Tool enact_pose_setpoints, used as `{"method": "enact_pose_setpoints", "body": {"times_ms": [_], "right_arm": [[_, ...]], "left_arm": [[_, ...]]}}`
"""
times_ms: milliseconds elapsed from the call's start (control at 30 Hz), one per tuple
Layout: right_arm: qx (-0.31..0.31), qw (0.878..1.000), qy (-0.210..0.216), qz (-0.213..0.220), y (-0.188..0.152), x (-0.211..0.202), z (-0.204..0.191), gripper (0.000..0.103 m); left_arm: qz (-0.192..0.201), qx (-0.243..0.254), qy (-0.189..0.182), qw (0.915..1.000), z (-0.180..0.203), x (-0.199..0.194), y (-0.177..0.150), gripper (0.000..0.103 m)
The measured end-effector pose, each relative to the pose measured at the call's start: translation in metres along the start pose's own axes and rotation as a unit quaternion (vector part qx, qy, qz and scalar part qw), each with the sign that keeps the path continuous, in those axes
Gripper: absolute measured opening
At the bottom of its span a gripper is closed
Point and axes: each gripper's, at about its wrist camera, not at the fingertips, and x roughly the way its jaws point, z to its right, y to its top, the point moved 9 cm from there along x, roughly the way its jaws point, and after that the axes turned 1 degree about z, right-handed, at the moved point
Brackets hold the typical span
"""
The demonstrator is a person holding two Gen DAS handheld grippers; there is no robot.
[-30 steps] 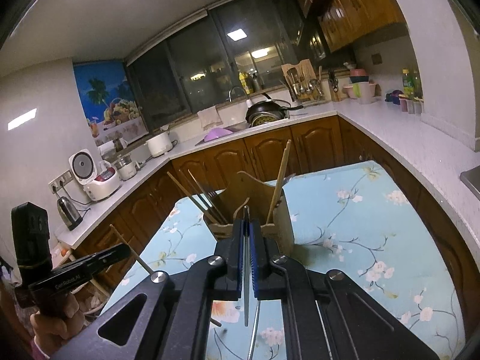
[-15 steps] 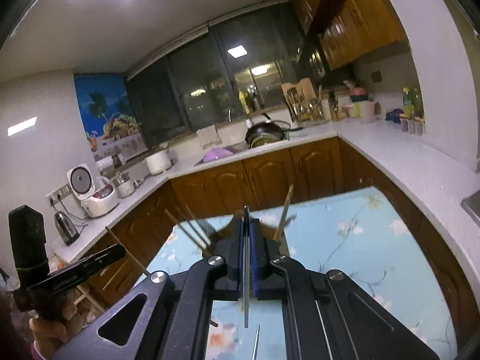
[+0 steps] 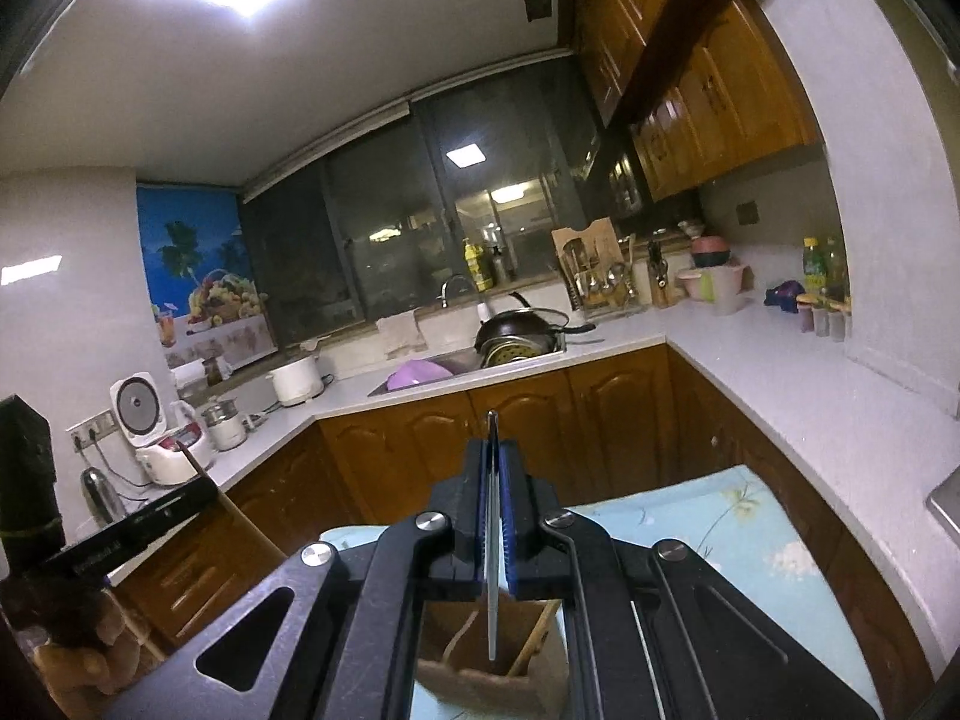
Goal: Organize utensils
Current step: 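Lower both chopsticks into the wooden holder and open both tools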
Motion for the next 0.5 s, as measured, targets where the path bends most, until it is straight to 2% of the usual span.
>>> {"method": "enact_pose_setpoints", "body": {"times_ms": [233,500], "right_arm": [[-0.002,1.000,-0.012,-0.014,-0.029,0.022,0.007,0.004],[0.010,0.999,-0.018,-0.048,-0.073,0.036,0.015,0.004]], "left_arm": [[-0.019,-0.004,0.017,0.9997,-0.002,0.041,-0.029,0.003],[-0.066,-0.016,0.028,0.9973,-0.001,0.072,-0.068,0.003]]}}
